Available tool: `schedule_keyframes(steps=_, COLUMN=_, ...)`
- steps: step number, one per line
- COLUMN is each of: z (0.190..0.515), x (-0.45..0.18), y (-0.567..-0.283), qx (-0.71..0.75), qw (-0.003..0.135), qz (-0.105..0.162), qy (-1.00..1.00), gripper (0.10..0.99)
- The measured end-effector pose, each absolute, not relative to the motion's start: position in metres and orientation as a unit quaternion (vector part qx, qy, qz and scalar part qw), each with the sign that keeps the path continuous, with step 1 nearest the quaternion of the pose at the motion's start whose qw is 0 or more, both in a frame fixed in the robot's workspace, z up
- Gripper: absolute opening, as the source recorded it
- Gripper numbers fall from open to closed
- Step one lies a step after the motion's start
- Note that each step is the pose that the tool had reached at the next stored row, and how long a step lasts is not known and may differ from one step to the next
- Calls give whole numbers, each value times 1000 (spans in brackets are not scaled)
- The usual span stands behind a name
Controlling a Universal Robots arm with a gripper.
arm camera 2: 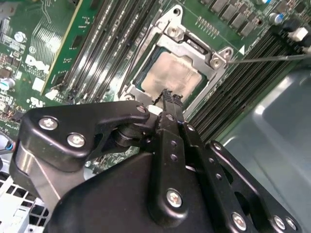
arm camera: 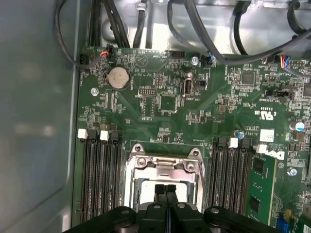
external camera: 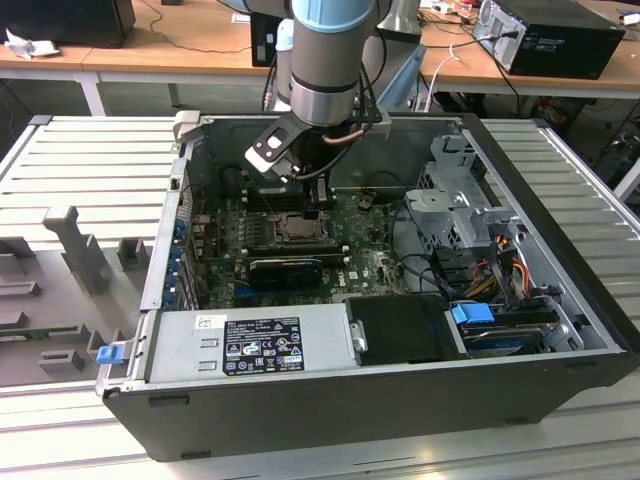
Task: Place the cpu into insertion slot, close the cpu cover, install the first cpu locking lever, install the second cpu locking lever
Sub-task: 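Close the cpu cover, then install the first cpu locking lever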
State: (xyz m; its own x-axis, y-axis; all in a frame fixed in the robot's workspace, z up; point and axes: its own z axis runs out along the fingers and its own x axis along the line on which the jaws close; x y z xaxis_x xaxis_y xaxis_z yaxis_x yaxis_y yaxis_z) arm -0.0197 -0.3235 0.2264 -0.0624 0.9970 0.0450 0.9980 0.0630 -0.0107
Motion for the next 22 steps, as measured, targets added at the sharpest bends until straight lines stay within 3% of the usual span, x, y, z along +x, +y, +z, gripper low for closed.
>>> schedule_keyframes(steps=15, z=229, x=-29, y=-323, qx=-684, qw=20, qz=-11, qy=-729, gripper=106)
schedule_keyframes(steps=22, z=259, x=-29, y=-323, qx=-684, qw=20, qz=-12, qy=-729, gripper=106)
